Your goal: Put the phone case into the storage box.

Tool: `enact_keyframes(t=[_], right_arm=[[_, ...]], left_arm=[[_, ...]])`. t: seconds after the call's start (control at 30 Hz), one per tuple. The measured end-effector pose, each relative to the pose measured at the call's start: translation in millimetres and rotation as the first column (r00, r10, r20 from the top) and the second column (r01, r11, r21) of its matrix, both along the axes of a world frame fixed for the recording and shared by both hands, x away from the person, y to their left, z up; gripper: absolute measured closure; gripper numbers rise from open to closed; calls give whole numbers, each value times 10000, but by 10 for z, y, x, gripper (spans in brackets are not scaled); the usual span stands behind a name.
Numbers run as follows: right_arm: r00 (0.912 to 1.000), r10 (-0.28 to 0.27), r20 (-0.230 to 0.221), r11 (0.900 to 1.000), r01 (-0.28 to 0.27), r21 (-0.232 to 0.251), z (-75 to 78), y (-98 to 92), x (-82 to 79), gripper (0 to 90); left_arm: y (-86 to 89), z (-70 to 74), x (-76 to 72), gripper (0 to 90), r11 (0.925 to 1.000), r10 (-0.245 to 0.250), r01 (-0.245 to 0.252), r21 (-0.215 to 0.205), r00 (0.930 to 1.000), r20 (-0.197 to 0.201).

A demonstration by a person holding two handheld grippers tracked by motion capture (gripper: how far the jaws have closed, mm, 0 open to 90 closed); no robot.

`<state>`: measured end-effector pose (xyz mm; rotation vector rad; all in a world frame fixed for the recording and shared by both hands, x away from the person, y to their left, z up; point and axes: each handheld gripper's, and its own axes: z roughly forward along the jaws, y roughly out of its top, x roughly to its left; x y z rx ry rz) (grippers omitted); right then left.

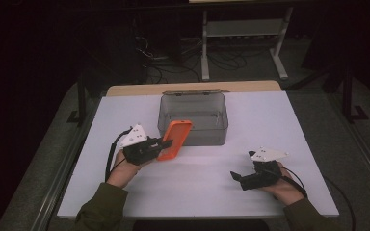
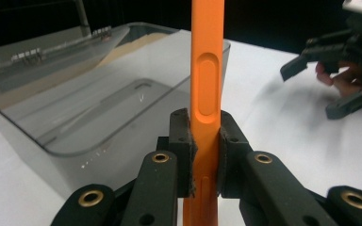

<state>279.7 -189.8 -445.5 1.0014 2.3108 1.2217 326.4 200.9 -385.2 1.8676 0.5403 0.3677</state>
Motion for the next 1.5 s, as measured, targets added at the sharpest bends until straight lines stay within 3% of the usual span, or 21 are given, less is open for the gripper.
enact_keyframes(t=[0.37,0.8,1.0,1.5], right_arm=[[10000,-14,-18,10000,14,-4,-2,-2,2,5],[10000,-38,5,10000,38,71,5,-8,-1,5],[10000,-59,-25,9999,60,113,10,-11,-3,5],[10000,-66,-11,9999,66,151,15,-15,-7,5]], left_arm=[[9,199,86,794,9986,-110,105,-524,9999,-103],[-34,509,232,795,9983,-165,163,-558,9999,-23],[-46,586,310,794,9992,-20,14,-396,9999,-156],[-90,773,516,794,9982,66,-70,-589,10000,-58]])
